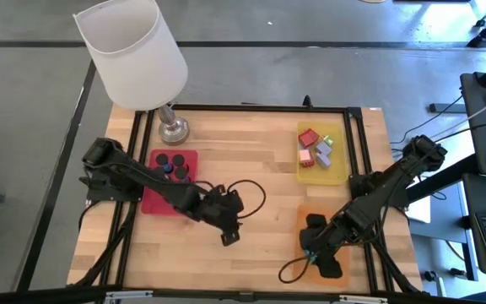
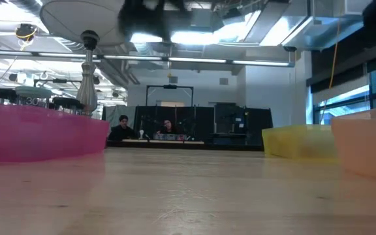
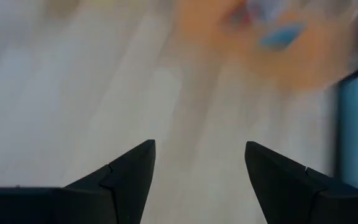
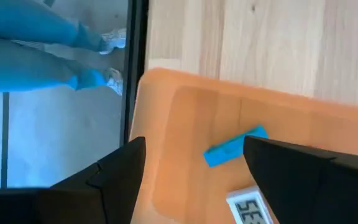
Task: Pick & Place Office items
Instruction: Return to Home Position
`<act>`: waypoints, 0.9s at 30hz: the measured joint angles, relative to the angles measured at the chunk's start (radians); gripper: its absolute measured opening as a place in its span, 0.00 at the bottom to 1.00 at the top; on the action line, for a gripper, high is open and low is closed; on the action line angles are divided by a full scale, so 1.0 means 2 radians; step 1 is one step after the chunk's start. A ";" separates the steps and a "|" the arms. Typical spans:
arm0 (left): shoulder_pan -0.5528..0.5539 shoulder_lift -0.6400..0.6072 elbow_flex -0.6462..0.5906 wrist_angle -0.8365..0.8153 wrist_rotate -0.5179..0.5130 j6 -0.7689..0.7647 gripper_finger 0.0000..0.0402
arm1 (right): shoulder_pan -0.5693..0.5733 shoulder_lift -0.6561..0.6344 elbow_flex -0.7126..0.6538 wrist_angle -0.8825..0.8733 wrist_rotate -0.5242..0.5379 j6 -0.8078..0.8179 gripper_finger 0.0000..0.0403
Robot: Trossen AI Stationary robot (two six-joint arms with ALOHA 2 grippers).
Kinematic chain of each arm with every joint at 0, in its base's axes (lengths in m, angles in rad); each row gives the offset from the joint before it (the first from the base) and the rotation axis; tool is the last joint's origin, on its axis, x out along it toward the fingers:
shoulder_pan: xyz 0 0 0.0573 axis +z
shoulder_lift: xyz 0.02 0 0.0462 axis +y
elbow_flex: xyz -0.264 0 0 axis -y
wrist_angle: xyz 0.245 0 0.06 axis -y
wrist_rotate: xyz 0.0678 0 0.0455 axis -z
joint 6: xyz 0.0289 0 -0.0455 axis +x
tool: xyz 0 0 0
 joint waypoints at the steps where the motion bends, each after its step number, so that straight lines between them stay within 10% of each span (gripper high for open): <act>1: -0.002 -0.014 0.000 0.023 -0.007 0.017 0.61 | 0.000 0.000 0.000 -0.003 -0.001 0.006 0.68; 13: -0.028 -0.244 0.000 0.045 -0.041 0.168 0.61 | -0.002 -0.038 -0.001 -0.025 0.082 -0.042 0.68; 27: -0.083 -0.344 0.000 -0.016 -0.189 0.170 0.61 | -0.006 -0.280 -0.077 -0.010 0.206 -0.097 0.68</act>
